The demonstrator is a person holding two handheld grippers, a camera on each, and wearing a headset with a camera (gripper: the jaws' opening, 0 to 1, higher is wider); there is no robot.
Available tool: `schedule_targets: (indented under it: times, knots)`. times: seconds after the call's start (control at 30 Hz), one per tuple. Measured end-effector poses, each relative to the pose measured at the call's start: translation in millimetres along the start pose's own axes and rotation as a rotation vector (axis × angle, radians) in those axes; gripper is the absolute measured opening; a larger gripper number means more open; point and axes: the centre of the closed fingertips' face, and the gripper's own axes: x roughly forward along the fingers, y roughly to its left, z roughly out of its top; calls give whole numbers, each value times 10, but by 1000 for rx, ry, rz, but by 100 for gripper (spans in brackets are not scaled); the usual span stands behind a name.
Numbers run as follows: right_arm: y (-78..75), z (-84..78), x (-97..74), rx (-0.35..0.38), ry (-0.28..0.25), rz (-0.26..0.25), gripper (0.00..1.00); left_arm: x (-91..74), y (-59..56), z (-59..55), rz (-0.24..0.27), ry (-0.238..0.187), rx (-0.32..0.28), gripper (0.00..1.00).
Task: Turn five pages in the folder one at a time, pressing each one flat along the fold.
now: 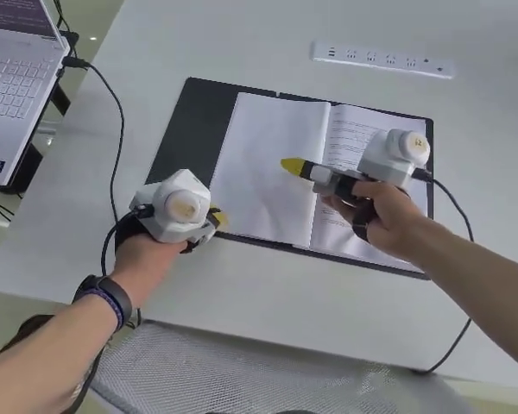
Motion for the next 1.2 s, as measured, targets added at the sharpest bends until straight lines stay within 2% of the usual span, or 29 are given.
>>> schedule_targets:
  times: [0.1,0.33,0.4,0.6,0.8,0.87,1.0,1.03,1.2]
  knots:
    - [-34,60,-45,-30,7,-3,20,-3,11,0,7,1,8,1]
    - [-198,307,-106,-49,-28,-27,15,-3,8,-7,38,-1,18,0]
    - [-319,418,-112,-46,-31,-26,14,11,44,-6,44,-3,14,0]
    - [-454,458,-80,-37,-35,-47,11,45,63,-31,44,-5,6,0]
    - [-458,450,-56,-34,-49,-45,2,63,89,-43,50,-10,-16,0]
    - [-460,410,-50,-40,-40,-47,1,66,88,-44,51,-9,-17,0]
    - [-570,306,-22,-38,-2,-59,0,79,95,-52,51,-7,-15,0]
    - [-569,336,-25,-34,-24,-47,0,81,96,-53,51,-7,-15,0]
    - [-689,367,-41,-18,-16,-37,0,81,98,-53,51,-5,-21,0]
